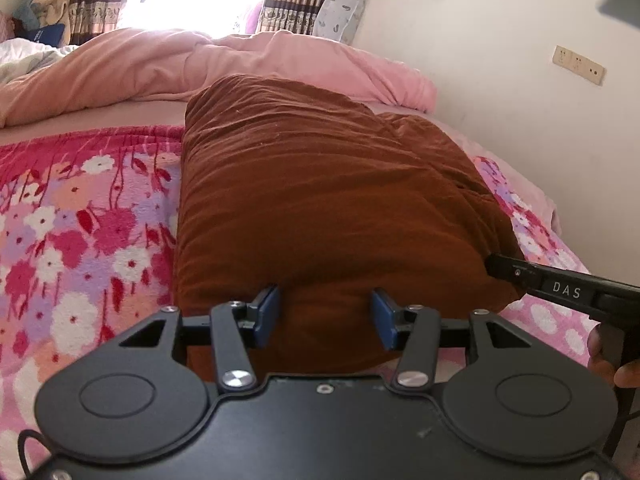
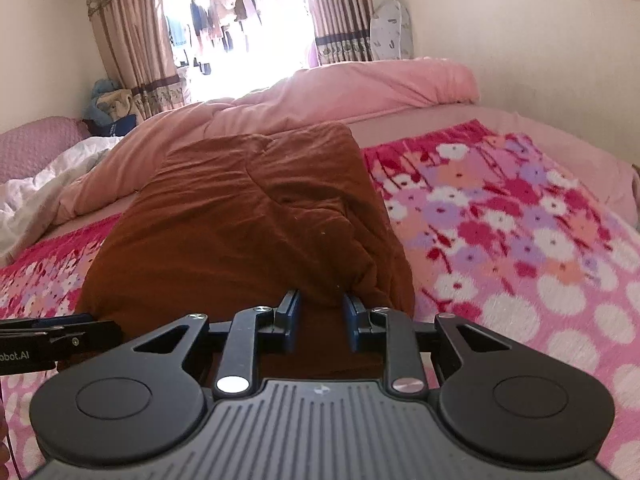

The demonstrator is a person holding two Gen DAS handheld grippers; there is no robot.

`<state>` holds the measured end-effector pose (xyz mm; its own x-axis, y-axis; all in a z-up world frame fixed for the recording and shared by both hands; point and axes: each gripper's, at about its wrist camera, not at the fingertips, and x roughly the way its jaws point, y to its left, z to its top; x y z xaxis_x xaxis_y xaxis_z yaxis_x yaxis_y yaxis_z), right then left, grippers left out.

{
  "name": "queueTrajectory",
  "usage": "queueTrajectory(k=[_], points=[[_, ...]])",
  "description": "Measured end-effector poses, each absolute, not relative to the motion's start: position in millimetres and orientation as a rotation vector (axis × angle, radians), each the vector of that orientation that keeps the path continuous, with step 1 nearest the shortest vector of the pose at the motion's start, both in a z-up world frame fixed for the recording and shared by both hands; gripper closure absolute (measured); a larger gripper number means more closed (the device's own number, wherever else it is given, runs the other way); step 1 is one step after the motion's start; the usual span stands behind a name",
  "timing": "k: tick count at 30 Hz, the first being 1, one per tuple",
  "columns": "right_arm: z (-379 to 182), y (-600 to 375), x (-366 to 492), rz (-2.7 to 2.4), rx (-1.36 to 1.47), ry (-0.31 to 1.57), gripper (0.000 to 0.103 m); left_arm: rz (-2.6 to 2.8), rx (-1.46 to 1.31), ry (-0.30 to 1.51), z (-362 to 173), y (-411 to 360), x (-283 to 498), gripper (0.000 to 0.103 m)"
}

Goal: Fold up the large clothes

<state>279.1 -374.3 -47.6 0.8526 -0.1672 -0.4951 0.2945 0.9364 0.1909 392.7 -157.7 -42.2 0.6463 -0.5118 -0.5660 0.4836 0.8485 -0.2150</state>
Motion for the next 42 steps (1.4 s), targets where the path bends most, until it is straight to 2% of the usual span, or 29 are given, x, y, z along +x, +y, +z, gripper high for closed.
queueTrajectory(k=[9,14,17,21,24,28,36,37,39,41,42], points=[[-50.7,-375.6,275.8,-0.236,0.291,0.489,0.073,-0.559,-0.005,0.671,-37.0,-162.2,394.7,0.051],[-21.0,-373.3,267.4,-0.229,0.273,0.438,0.072,-0.565,-0.051,0.638,-6.8,-146.7,387.9,0.051],[-8.8,-373.7,261.0,-0.256,0.269,0.395,0.069,-0.552,-0.047,0.635,-6.4,-140.2,386.3,0.051],[-22.4,-375.7,264.3,-0.268,0.249,0.438,0.069,-0.549,-0.021,0.693,-32.8,-143.3,392.0,0.051],[-44.1,-378.2,268.9,-0.275,0.260,0.477,0.069,-0.555,0.010,0.671,-45.9,-149.1,391.0,0.047],[-56.4,-374.4,269.1,-0.283,0.233,0.464,0.069,-0.560,0.016,0.673,-47.4,-150.8,393.9,0.046],[-44.6,-382.1,267.4,-0.235,0.256,0.499,0.069,-0.629,0.011,0.654,-32.5,-137.2,393.8,0.045],[-37.7,-386.5,265.4,-0.207,0.271,0.498,0.066,-0.648,-0.004,0.641,-27.5,-131.4,394.7,0.045],[-21.9,-401.1,258.6,-0.118,0.319,0.447,0.050,-0.687,-0.066,0.623,-18.2,-113.8,405.0,0.042],[-8.0,-422.6,254.8,-0.052,0.403,0.382,0.016,-0.693,-0.147,0.634,-13.9,-96.3,421.3,0.039],[-2.9,-434.2,256.0,-0.030,0.443,0.360,0.013,-0.694,-0.208,0.654,-15.2,-85.1,434.4,0.038]])
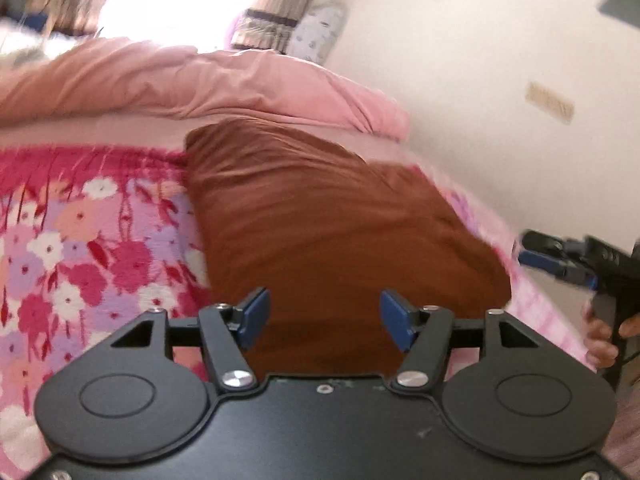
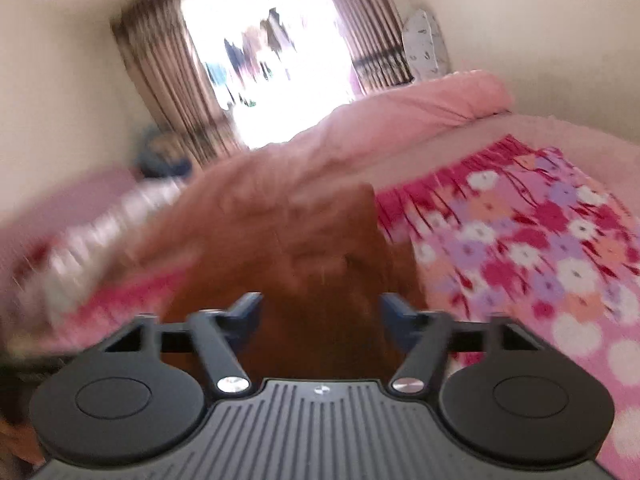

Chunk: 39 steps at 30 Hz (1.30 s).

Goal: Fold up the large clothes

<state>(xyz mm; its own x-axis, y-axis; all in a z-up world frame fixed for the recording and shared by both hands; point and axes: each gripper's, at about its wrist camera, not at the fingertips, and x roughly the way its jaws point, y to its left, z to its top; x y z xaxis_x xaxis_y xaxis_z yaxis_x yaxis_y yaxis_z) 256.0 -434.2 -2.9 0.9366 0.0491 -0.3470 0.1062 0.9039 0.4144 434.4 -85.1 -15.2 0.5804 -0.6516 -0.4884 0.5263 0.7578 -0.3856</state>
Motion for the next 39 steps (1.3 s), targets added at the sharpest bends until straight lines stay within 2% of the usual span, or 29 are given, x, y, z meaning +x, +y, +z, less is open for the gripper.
queueTrajectory(k=[4,12,15,18,20,28,39], points=[[-3.8,-478.0,279.0,0.026,0.594,0.347,0.011,-0.666,-0.426,0.764,-36.3,-53.5,482.2,0.036],[-45.8,-513.4,344.7,0.117,0.771,0.497,0.011,-0.735,-0.676,0.947,-85.5,-44.3,551.7,0.031],[-65.2,-525.3,360.9,0.149,0.870,0.555,0.011,-0.771,-0.758,0.963,-96.2,-46.3,564.2,0.027],[-86.5,-537.4,371.3,0.226,0.973,0.583,0.010,-0.787,-0.771,0.975,-103.9,-51.9,576.5,0.019],[-95.2,-540.5,377.5,0.268,1.010,0.590,0.008,-0.817,-0.788,0.964,-106.9,-54.6,583.1,0.018],[-101.7,-533.8,408.8,0.372,1.001,0.630,0.004,-0.873,-0.774,0.994,-106.6,-82.2,610.3,0.007],[-97.1,-527.0,424.2,0.439,0.985,0.642,0.001,-0.896,-0.695,0.999,-101.4,-110.3,627.4,0.001]])
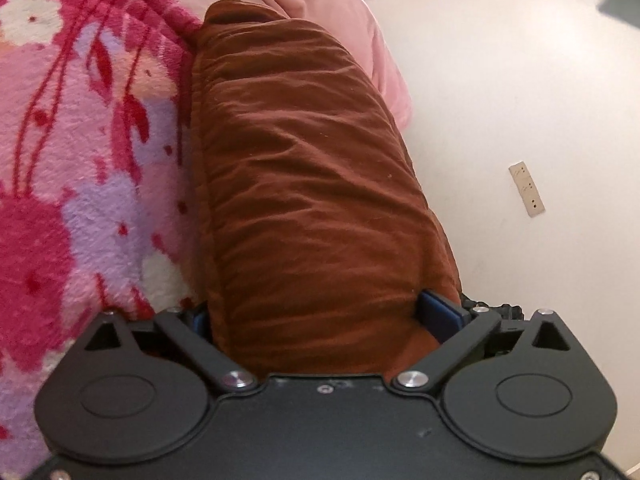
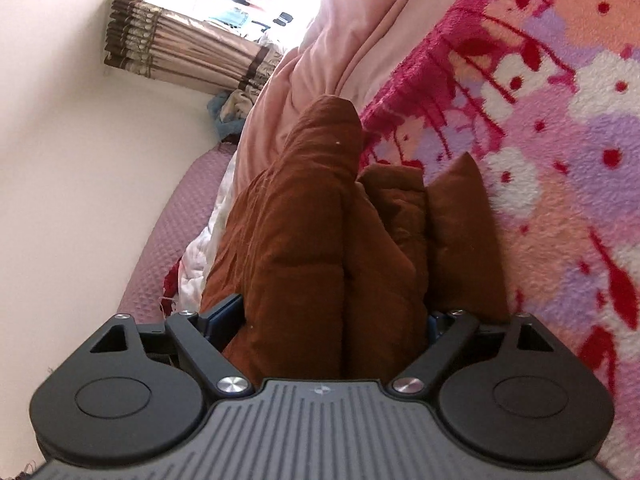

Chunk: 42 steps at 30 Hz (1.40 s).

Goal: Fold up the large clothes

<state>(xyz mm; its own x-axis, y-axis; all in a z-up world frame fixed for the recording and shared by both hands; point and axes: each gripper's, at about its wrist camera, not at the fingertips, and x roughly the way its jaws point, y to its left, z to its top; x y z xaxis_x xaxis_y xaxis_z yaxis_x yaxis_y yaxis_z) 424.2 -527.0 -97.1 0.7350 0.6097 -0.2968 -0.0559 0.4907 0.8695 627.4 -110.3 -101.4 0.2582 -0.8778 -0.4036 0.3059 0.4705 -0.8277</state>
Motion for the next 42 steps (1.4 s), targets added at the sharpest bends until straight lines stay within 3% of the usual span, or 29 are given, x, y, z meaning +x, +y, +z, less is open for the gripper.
queueTrajectory(k=[3,5,8,11,19,27,38,42], points=[[-97.8,-526.6,421.7,0.420,0.994,0.631,0.010,-0.896,-0.699,0.990,-99.9,-112.3,626.5,0.006],[-98.3,-526.1,418.4,0.406,1.000,0.626,0.029,-0.888,-0.718,0.987,-99.5,-112.2,623.8,0.008],[-97.9,-523.6,413.9,0.410,1.025,0.604,0.049,-0.877,-0.715,0.977,-94.5,-114.0,618.1,0.009],[-92.0,-519.7,408.5,0.412,1.029,0.578,0.061,-0.876,-0.720,0.977,-86.9,-113.0,612.0,0.011],[-53.0,-494.2,394.7,0.490,1.015,0.508,0.066,-0.879,-0.677,0.933,-40.1,-83.6,584.9,0.017],[-17.6,-425.1,410.0,0.659,1.004,0.486,0.066,-0.805,-0.634,0.870,0.2,-0.3,561.5,0.017],[-71.6,-360.1,467.0,0.576,0.974,0.651,0.064,-0.739,-0.651,0.946,-81.0,70.5,587.5,0.017],[-98.2,-371.8,473.8,0.580,1.016,0.662,0.062,-0.785,-0.676,0.923,-100.1,69.0,591.3,0.011]])
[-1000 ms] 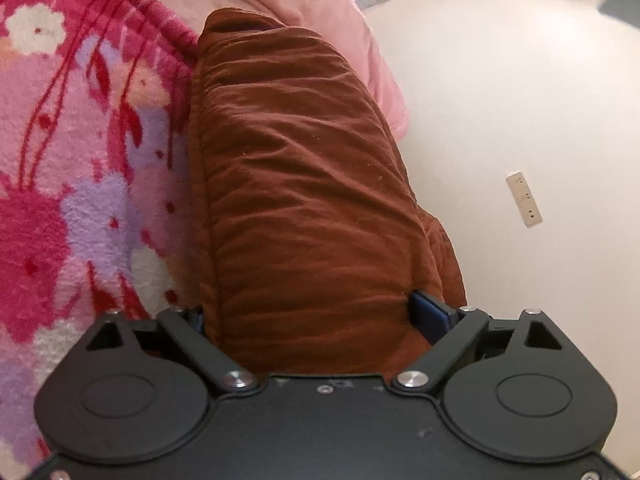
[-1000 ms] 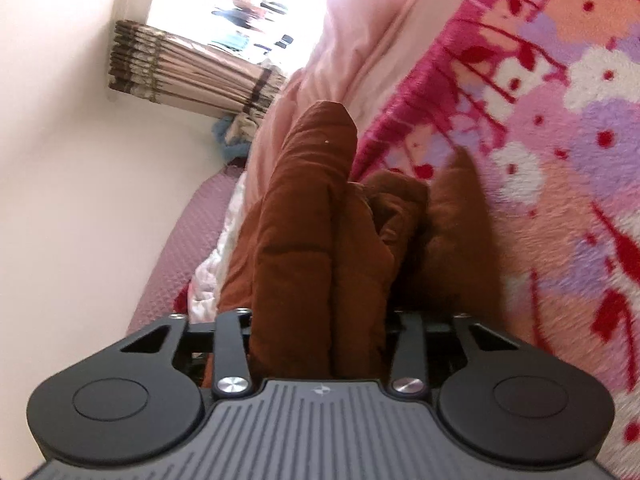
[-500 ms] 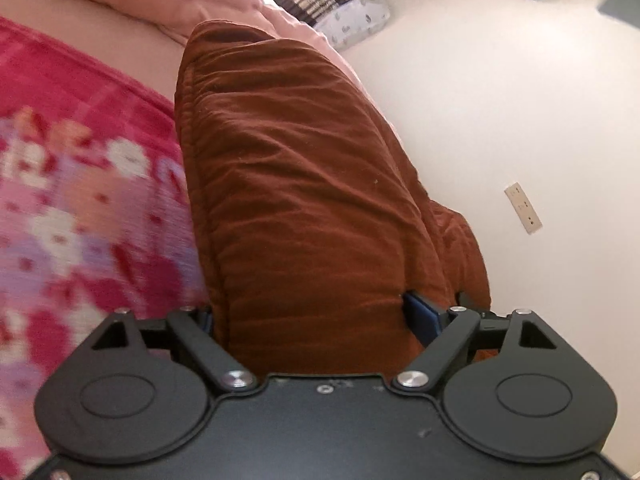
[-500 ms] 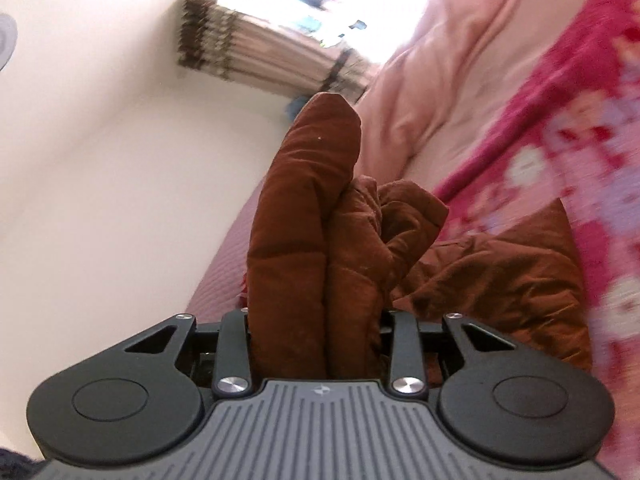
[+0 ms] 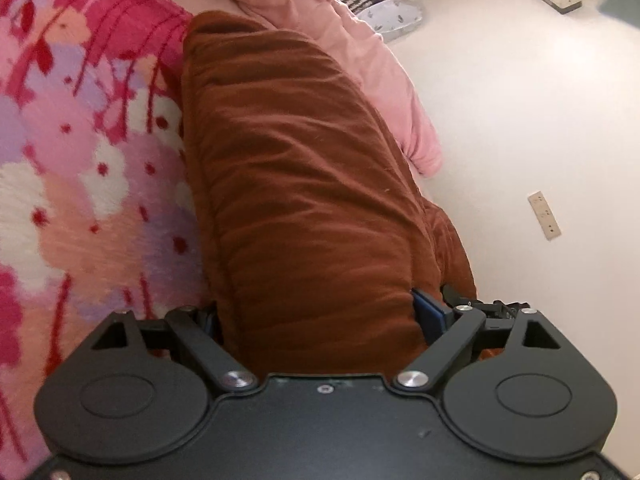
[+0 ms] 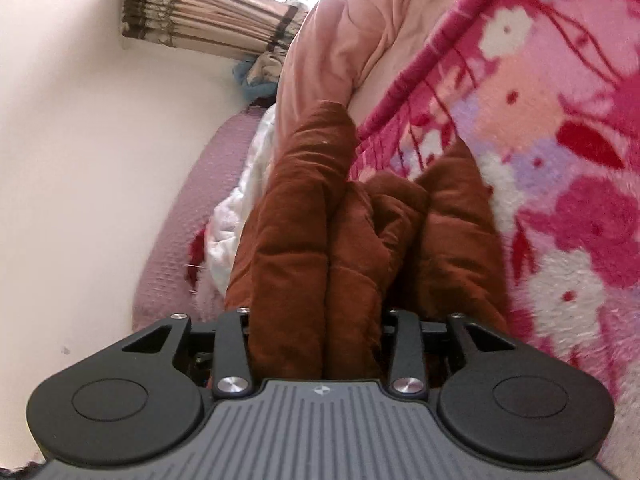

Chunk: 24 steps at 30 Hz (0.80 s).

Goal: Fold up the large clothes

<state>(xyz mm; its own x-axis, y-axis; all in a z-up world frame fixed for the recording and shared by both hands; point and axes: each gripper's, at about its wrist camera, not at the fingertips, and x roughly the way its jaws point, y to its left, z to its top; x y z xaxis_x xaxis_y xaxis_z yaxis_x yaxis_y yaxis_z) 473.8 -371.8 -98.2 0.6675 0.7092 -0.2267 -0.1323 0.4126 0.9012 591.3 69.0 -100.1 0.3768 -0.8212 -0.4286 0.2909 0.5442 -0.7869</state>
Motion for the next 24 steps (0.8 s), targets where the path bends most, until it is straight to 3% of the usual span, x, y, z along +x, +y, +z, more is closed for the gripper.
queueTrajectory(k=[6,11,15,22,24], points=[[-102.4,-379.6,468.9,0.578,1.024,0.657,0.057,-0.760,-0.674,0.952,-92.3,73.1,582.5,0.010],[-73.8,-378.1,451.9,0.457,0.950,0.683,0.033,-0.633,-0.532,0.890,-48.2,90.7,549.7,0.013],[-29.7,-370.6,412.2,0.281,0.745,0.596,0.033,-0.516,-0.363,0.739,2.6,91.2,484.6,0.014],[39.3,-279.5,331.3,0.088,0.208,0.416,0.069,-0.406,-0.223,0.552,39.8,45.6,389.0,0.013],[43.0,-259.7,316.7,0.078,0.175,0.398,0.070,-0.407,-0.196,0.526,37.0,29.9,375.9,0.013]])
